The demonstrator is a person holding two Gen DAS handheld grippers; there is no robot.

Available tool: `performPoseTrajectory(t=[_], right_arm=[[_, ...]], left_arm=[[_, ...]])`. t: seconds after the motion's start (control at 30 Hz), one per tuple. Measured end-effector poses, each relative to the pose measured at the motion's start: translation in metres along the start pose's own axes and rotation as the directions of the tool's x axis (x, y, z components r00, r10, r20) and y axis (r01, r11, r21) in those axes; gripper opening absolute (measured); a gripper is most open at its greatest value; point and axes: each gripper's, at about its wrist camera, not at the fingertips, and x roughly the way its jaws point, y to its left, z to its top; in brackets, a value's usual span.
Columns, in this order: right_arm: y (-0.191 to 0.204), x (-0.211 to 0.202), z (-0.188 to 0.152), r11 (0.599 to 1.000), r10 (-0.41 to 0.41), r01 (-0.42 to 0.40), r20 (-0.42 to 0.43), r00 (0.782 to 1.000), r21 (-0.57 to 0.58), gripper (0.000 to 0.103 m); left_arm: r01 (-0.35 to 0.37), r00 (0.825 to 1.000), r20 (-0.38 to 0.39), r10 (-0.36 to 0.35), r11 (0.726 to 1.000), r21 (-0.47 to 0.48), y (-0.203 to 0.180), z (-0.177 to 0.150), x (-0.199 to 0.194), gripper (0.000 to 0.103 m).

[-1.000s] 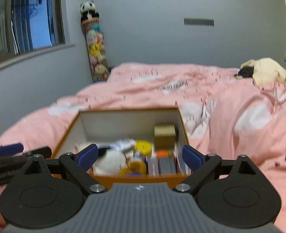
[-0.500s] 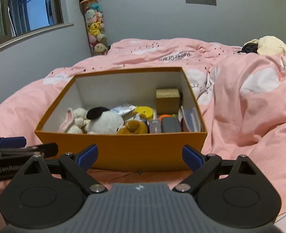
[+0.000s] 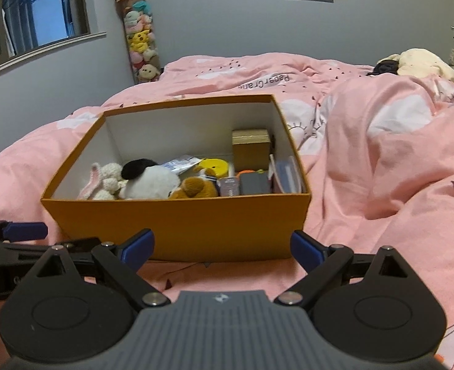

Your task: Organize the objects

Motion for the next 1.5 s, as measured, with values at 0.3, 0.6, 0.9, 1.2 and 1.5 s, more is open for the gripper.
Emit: performPoseTrajectory(t=[0.3, 0.6, 0.9, 1.2, 1.5], right_arm=[[0.0023, 0.0019, -0.0008, 1.000, 0.025, -0.025, -0.014, 1.000, -0.007, 0.099], [0.0043, 0.0015, -0.0010, 1.000, 0.016, -0.016, -0.020, 1.000, -0.013, 0.099], [0.0032, 0.0039, -0.0018, 1.000, 0.001, -0.001, -0.041, 0.999, -0.008, 0.099], [0.0005, 0.0075, -0.0037, 1.000, -0.012, 0.012, -0.070, 0.997, 0.001, 0.099], [-0.0003, 0.0093, -0.0038, 1.000, -0.013, 0.013, -0.081, 0.997, 0.002, 0.099]], left_arm=[[-0.010, 1.000, -0.009, 0.010, 1.000, -0.013, 0.0024, -0.0015, -0.0005, 0.089], [-0.006, 1.000, -0.015, 0.005, 1.000, -0.017, 0.0033, -0.0027, -0.0003, 0.089], [-0.002, 1.000, -0.023, 0.002, 1.000, -0.013, 0.0015, -0.0043, -0.0011, 0.089], [0.004, 1.000, -0.029, -0.004, 1.000, -0.018, 0.0019, -0.0052, -0.0005, 0.089], [0.009, 1.000, -0.027, -0.009, 1.000, -0.019, 0.0010, -0.0063, -0.0019, 0.089]])
